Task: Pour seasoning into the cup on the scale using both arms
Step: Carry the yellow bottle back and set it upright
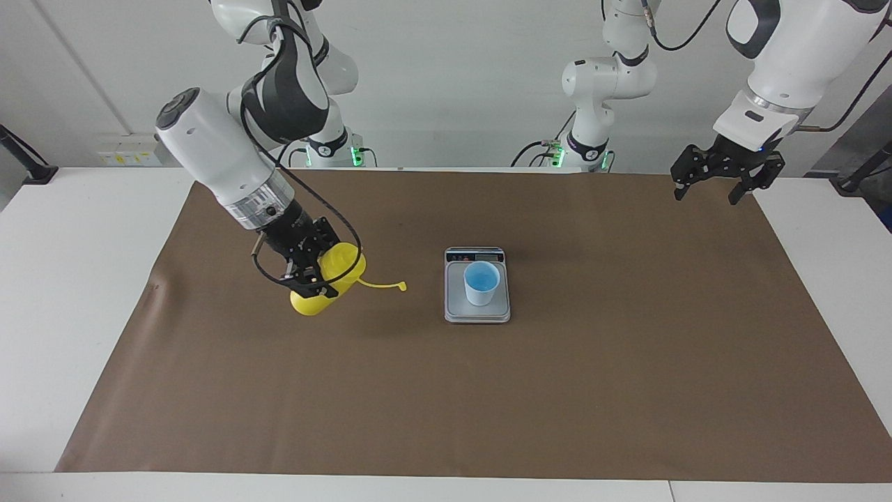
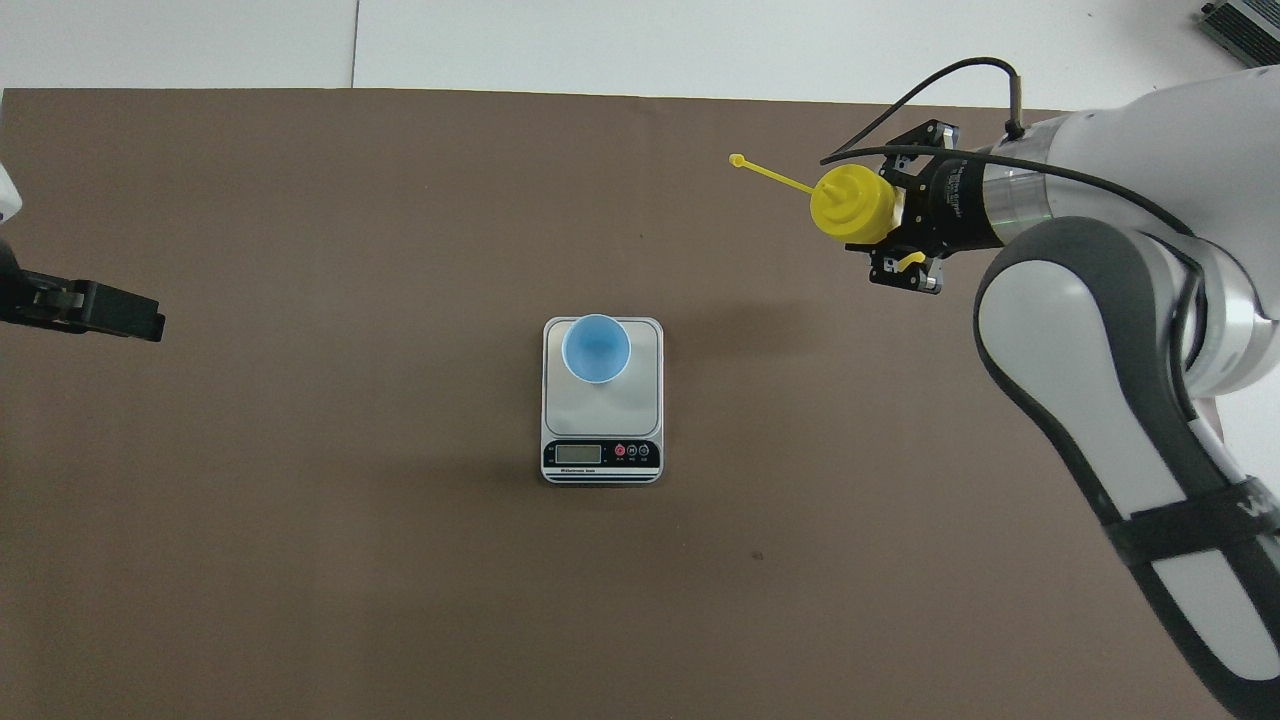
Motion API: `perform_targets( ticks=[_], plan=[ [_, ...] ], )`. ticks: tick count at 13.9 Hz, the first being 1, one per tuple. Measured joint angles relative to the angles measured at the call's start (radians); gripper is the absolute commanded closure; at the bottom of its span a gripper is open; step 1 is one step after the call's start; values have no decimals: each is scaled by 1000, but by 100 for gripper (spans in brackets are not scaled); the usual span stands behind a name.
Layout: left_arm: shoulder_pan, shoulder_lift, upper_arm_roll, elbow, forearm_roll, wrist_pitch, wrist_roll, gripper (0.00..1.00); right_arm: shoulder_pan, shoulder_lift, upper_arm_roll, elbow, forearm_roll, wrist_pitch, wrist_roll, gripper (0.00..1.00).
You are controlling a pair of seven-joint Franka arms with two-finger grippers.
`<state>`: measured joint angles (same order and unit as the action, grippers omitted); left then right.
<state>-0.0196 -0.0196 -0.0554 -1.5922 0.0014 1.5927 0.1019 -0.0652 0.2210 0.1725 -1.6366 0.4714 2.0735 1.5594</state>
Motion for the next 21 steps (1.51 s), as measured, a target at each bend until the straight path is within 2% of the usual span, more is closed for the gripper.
perform_targets(
  ticks=[4,9,15,21],
  plan=[
    [0,0,0,0,0,0,0,0,-144,-30,-1,-80,259,-79,-290,100],
    [0,0,0,0,0,0,0,0,-319,-30,-3,-184,486,-236,-602,100],
    [0,0,0,0,0,0,0,0,-402,3,-3,-257,574,-280,-671,100],
    [0,0,0,0,0,0,0,0,-482,153,-4,-274,639,-334,-832,100]
  ],
)
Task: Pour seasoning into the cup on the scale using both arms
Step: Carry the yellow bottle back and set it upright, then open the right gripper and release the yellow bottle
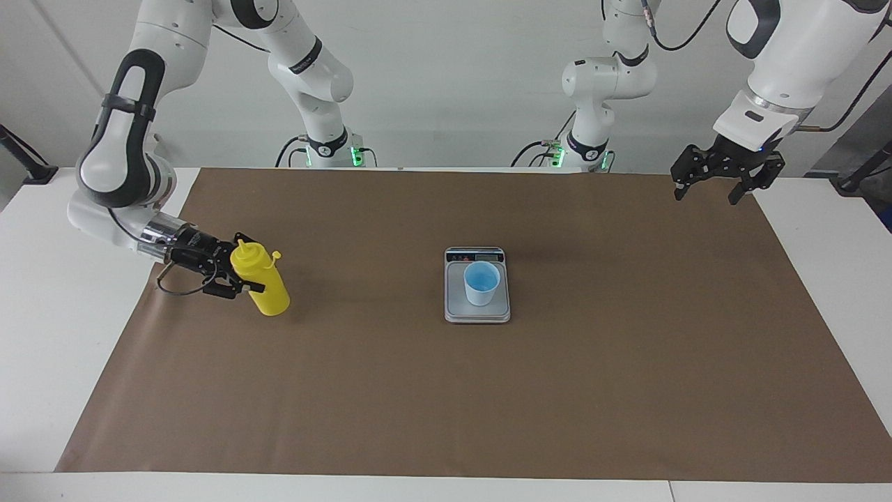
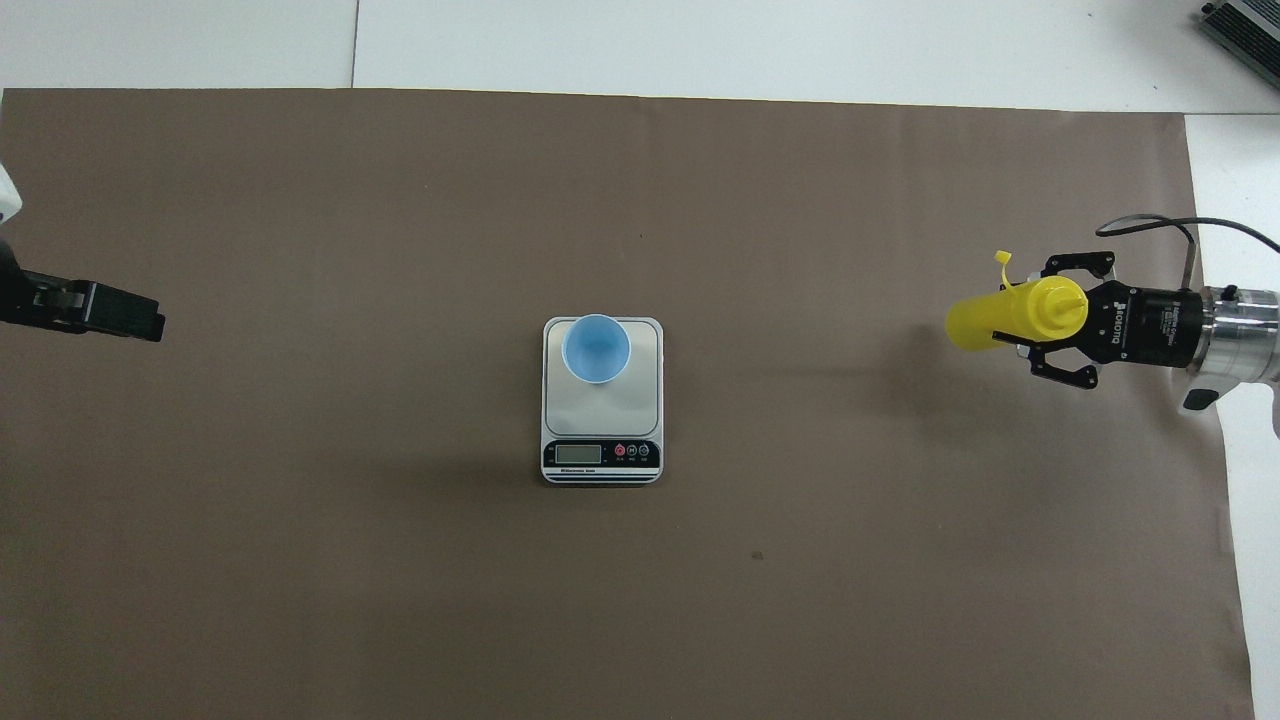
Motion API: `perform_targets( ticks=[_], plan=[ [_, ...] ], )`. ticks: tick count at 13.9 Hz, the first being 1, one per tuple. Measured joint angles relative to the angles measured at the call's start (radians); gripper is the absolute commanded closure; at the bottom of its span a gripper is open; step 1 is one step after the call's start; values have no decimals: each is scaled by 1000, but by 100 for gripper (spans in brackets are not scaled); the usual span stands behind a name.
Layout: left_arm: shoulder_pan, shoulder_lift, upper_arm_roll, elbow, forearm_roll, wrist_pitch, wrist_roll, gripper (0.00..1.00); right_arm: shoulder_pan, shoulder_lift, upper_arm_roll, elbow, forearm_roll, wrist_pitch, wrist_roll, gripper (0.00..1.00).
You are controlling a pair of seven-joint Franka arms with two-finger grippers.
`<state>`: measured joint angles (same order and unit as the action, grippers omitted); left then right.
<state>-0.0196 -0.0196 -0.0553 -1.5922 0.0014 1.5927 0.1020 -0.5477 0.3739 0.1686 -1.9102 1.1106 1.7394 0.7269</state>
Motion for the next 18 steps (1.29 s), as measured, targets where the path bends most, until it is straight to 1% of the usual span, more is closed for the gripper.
perform_targets(
  ticks=[2,6,13,16,17,18],
  plan=[
    [0,0,0,0,0,0,0,0,-1,19,1,1,9,0,-7,100],
    [0,0,0,0,0,0,0,0,-1,26,1,0,17,13,24,100],
    [0,0,0,0,0,0,0,0,4,30,1,-36,17,108,55,100],
    [0,0,0,0,0,0,0,0,6,30,3,-47,17,126,55,100],
    [0,0,0,0,0,0,0,0,6,30,3,-47,17,128,58,98],
    [0,0,0,0,0,0,0,0,6,30,4,-47,17,128,69,60]
  ],
)
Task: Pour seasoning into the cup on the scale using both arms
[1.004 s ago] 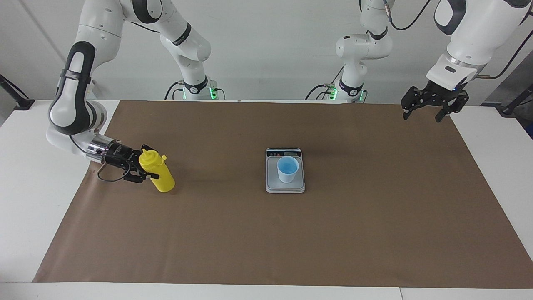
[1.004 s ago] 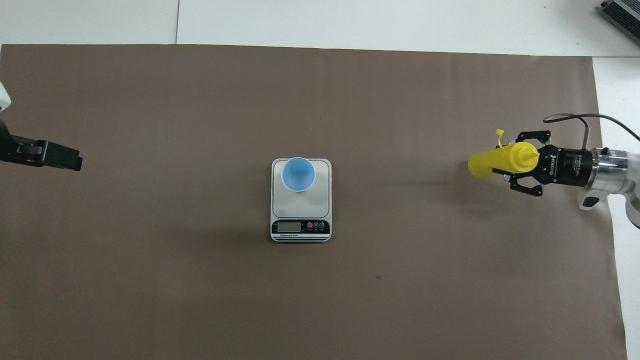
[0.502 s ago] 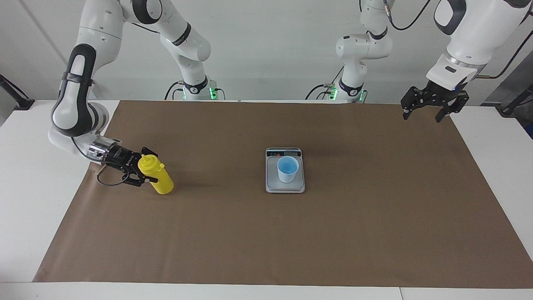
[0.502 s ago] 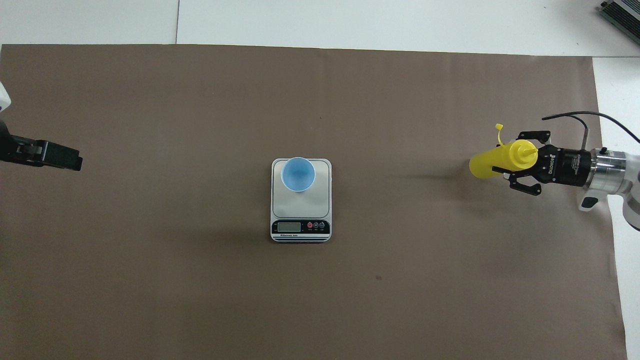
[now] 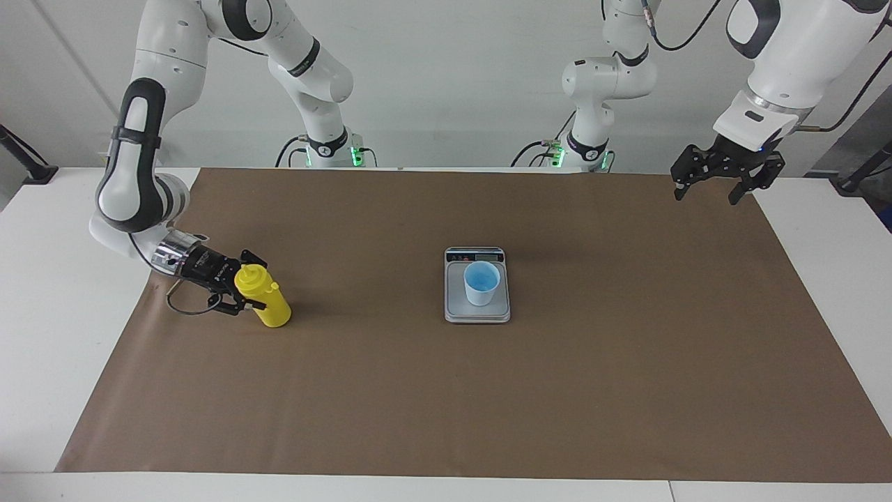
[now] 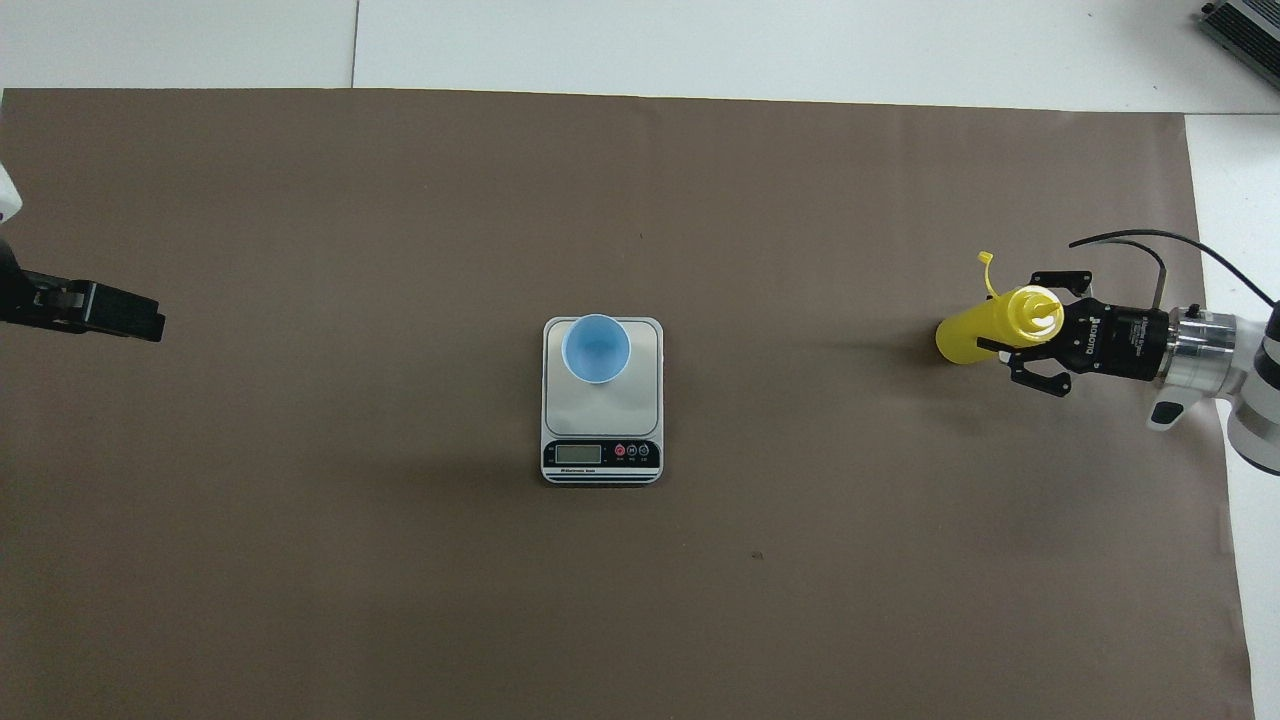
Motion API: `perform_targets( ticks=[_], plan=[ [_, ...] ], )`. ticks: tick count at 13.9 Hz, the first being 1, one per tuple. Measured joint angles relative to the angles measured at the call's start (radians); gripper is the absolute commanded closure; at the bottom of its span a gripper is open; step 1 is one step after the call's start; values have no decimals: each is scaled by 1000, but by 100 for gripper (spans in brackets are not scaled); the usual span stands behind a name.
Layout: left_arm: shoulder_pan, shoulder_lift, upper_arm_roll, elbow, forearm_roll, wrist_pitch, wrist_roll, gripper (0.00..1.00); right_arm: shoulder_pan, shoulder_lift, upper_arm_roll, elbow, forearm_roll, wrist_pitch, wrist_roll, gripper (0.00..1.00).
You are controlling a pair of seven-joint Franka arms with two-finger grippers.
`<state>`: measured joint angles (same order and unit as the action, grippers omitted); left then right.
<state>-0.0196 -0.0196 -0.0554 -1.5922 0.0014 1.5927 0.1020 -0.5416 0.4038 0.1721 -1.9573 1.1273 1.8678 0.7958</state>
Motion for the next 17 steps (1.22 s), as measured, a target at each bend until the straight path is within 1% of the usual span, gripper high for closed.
perform_targets(
  ticks=[1,2,3,8,11,14,17],
  plan=[
    [0,0,0,0,0,0,0,0,3,0,0,1,0,0,12,15],
    [0,0,0,0,0,0,0,0,10,-1,0,2,0,3,21,10],
    [0,0,0,0,0,0,0,0,17,-4,1,4,0,13,23,0],
    [0,0,0,0,0,0,0,0,24,-20,0,7,-1,29,28,0],
    [0,0,0,0,0,0,0,0,21,-30,-5,7,-30,30,36,0],
    [0,0,0,0,0,0,0,0,14,-36,-17,11,-110,30,40,0],
    [0,0,0,0,0,0,0,0,12,-79,-27,25,-199,31,109,0]
  ],
)
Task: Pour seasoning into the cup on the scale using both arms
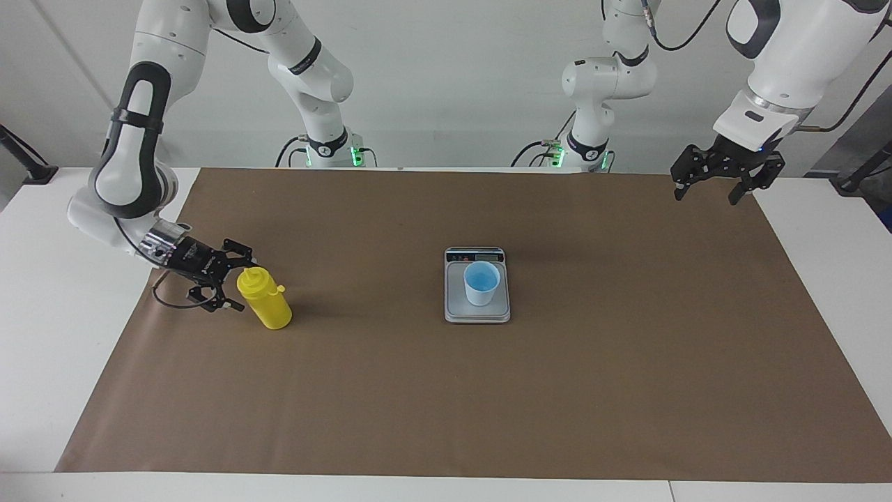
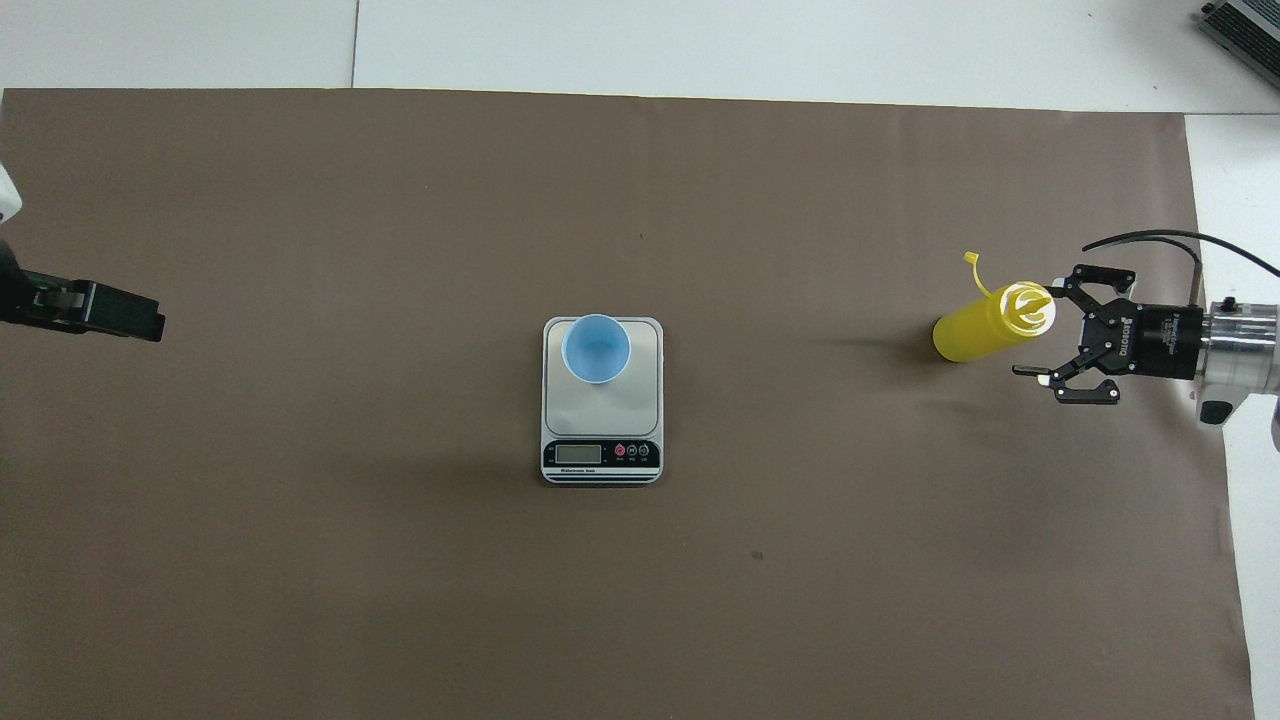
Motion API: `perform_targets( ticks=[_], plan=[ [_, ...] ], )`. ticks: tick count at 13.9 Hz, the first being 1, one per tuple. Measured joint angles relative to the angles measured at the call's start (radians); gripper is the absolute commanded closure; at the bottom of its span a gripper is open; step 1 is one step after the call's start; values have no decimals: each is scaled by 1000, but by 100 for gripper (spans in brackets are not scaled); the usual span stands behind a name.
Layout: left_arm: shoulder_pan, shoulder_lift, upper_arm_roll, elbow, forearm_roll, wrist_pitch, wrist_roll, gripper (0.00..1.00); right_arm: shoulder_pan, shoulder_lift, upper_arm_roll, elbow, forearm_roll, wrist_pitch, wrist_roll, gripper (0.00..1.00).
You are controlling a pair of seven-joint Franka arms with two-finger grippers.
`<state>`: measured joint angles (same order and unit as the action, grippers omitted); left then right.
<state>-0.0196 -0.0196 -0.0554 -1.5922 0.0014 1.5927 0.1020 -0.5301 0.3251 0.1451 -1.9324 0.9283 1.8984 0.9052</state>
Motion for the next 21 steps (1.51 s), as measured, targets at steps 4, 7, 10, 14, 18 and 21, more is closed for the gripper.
perform_targets(
  ticks=[4,7,10,14,18,21],
  plan=[
    [0,0,0,0,0,0,0,0,10,-93,5,23,-137,1,36,0],
    [0,0,0,0,0,0,0,0,64,-157,11,45,-293,1,32,0],
    [0,0,0,0,0,0,0,0,111,-178,15,50,-351,1,-77,0],
    [0,0,0,0,0,0,0,0,217,-194,18,64,-531,12,-131,0],
    [0,0,0,0,0,0,0,0,345,-238,22,92,-726,19,-155,0],
    [0,0,0,0,0,0,0,0,377,-256,22,119,-800,18,-240,0]
  ],
)
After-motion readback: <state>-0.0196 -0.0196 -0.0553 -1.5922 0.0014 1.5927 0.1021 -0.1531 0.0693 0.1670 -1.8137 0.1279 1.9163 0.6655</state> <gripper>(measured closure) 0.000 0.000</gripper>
